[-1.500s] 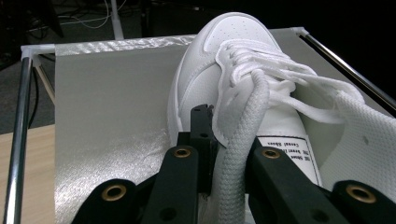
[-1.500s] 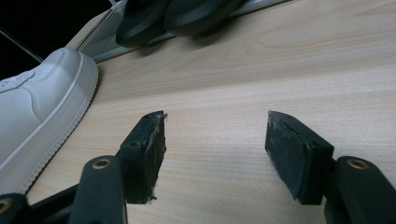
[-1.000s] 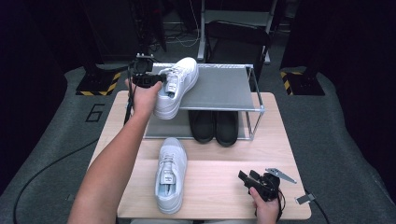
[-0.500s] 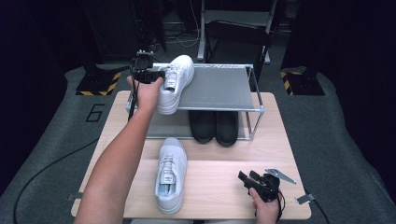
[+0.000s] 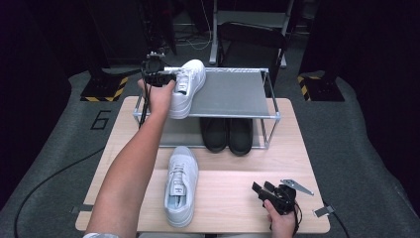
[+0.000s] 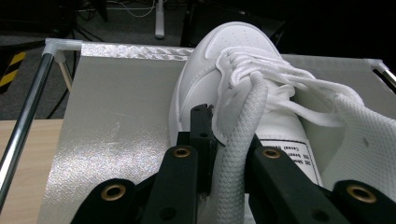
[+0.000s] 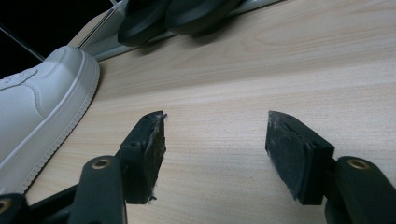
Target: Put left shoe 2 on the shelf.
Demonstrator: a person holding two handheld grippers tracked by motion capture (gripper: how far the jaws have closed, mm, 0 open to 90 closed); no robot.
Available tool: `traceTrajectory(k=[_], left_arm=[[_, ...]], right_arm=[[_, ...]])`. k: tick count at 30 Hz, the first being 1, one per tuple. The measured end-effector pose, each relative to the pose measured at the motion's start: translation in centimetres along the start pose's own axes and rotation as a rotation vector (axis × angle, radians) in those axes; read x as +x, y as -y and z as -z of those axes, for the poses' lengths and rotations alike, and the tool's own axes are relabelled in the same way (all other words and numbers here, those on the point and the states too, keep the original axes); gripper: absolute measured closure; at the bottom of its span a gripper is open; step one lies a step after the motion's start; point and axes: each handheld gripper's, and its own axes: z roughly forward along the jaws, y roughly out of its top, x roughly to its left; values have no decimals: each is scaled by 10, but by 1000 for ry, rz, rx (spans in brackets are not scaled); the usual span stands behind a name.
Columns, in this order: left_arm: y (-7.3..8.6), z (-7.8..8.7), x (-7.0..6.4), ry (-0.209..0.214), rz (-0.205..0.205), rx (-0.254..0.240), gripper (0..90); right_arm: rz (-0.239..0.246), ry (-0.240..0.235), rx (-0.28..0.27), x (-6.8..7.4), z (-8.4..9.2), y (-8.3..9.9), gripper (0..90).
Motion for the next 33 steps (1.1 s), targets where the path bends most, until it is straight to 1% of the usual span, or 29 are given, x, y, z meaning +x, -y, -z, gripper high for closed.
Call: traceTrajectory(k=[1,3,5,6,7,9,11,14,15,18,20,21,25,26,28,32,33], left_arm=[[0,0,-1,0,8,-1,838],[1,-2,-3,-7,2,-10,838],[0,-3,-2,-3,9,-16,838],[0,-3,-1,1,18,-17,839],[0,-3,-1,1,19,-18,839],[0,-4,0,-2,35,-23,840],[0,-6,-1,-9,33,-27,840],[0,-6,-1,-8,37,-33,840],[0,-7,-1,-10,38,-34,840],[1,-8,-2,-17,20,-22,831],[0,-8,0,-7,18,-14,811],[0,-8,2,6,22,-1,800],[0,-8,5,35,29,16,706],[0,-7,5,43,29,18,681],[-1,-5,5,67,29,3,638],[-2,-1,3,72,-11,4,530],[-2,1,2,75,-15,5,514]], right_arm=[[-1,0,0,0,0,0,376],[8,5,-1,-1,0,0,376],[0,1,0,0,0,0,376],[6,-2,-3,-1,0,0,376],[3,-2,-1,0,0,0,376],[4,-3,-1,0,0,0,376],[4,-3,1,0,0,0,376],[4,-5,0,0,0,0,376],[12,-8,-5,0,-1,0,376],[15,-9,-4,0,-1,0,376],[15,-9,-3,1,-1,0,376],[10,-6,3,1,-1,0,376],[24,-10,-3,2,-2,0,376],[26,-11,-3,2,-2,1,376],[24,-11,-1,3,-2,1,376],[22,-12,-7,2,-3,0,376],[22,-8,-3,2,-2,0,376]])
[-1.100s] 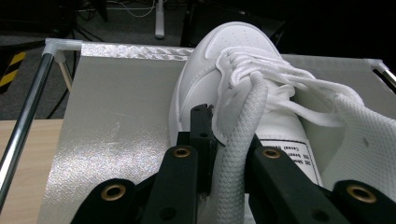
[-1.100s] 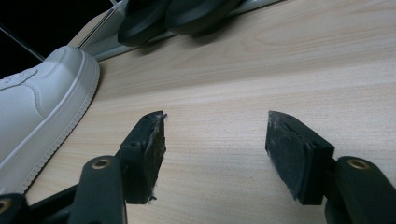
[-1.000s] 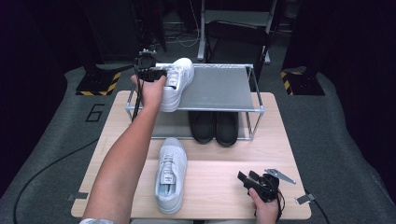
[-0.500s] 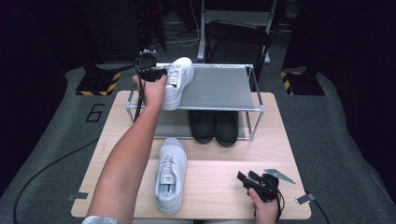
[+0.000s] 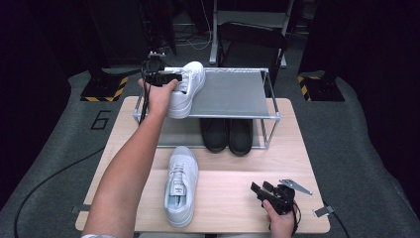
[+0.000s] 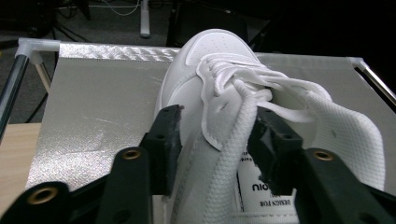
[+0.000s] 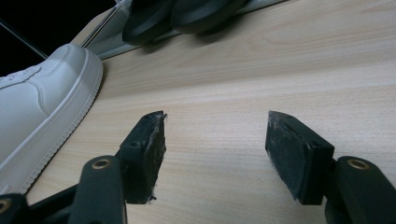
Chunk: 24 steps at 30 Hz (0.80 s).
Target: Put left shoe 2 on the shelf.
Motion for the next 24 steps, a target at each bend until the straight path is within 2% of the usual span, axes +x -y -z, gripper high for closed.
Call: traceTrajectory(k=[3,6,11,16,21,24], left_arm=[[-1,5,-4,-6,-32,-13,477],[-3,11,-7,3,-37,-46,465],[-9,22,-9,17,-46,-44,464],[-10,41,-9,29,-73,-51,466],[-9,61,-8,69,-92,-46,467],[-5,71,-7,82,-117,-39,467]], right_arm=[[1,1,-1,-1,0,0,376],[2,3,-1,0,0,0,376],[2,3,0,0,0,0,376],[5,2,2,0,0,0,376],[8,6,3,1,0,0,375],[2,11,8,2,0,0,373]])
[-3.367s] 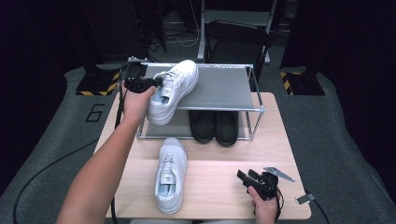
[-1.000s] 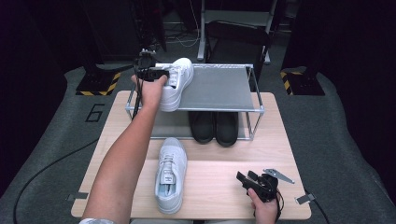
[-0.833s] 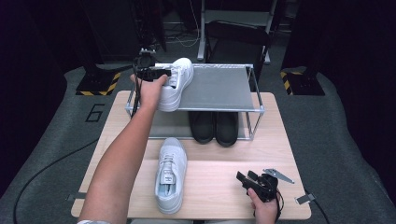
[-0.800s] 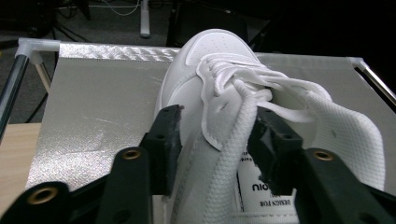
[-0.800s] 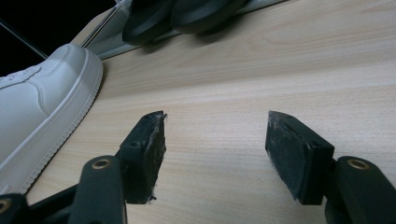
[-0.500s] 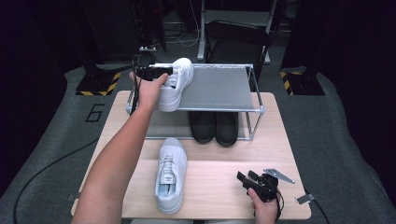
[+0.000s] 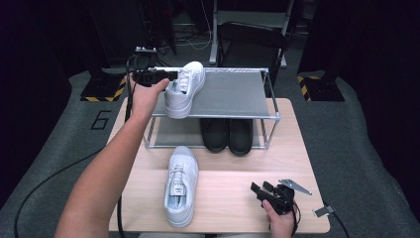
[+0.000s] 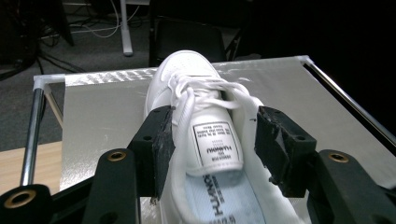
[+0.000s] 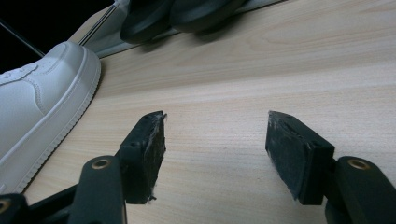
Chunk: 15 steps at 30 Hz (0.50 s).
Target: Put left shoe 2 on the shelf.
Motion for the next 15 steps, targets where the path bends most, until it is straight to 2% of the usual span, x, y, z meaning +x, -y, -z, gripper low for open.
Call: traceTrajectory(k=[2,4,9,12,15], left_arm=[[2,5,2,9,9,-12,468],[5,12,2,12,-9,5,468],[20,25,4,33,-33,4,471],[33,31,10,48,-29,14,474],[50,38,18,64,-5,11,477]], right_arm=[[12,-2,0,0,-1,0,372],[4,0,5,1,-1,0,373],[28,1,-2,2,-2,0,372],[31,7,11,4,-2,1,372],[43,9,14,6,-3,0,372]])
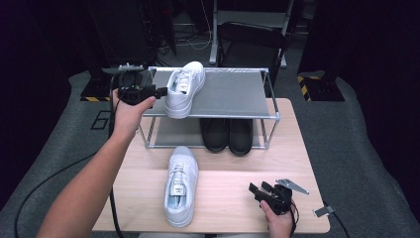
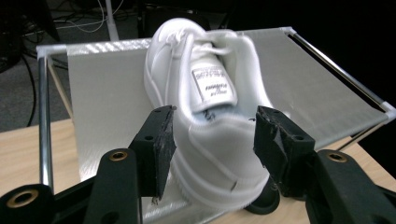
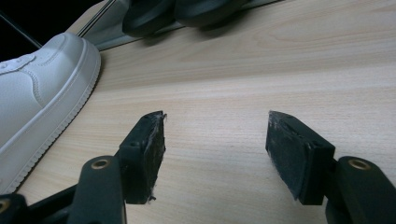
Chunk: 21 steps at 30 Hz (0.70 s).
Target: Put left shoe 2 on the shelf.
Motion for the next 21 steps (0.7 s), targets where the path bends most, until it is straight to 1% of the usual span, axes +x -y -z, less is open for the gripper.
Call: traceTrajectory(k=[1,3,4,5,6,7,8,9,11,12,16,18,19,21], left_arm=[[4,1,2,4,4,-3,483],[17,3,6,10,16,9,484],[25,5,9,17,25,11,485],[30,6,11,21,34,9,487],[38,7,14,15,35,8,488],[43,7,15,9,34,15,488],[48,8,18,5,34,17,491],[53,8,20,4,39,21,492],[62,9,24,-3,50,17,494],[67,10,25,-8,46,19,495],[82,10,26,-24,31,25,499],[89,11,27,-17,34,26,499],[92,12,28,-10,18,35,498],[99,13,28,-16,15,27,498]], right_arm=[[4,-4,1,2,-1,0,371],[15,-1,8,5,-1,0,371],[21,-4,5,6,-2,-1,371],[24,-6,12,9,-2,-1,371],[32,-7,11,10,-3,-1,371],[35,-6,16,12,-3,-1,371],[42,-10,8,12,-3,-2,371],[45,-6,17,14,-3,-2,371],[49,-7,17,15,-3,-3,372],[53,-10,10,16,-4,-3,372],[57,-10,19,17,-5,-3,374],[57,-16,23,19,-6,-2,375],[61,-15,24,19,-6,-2,376],[63,-14,28,21,-6,-3,376]])
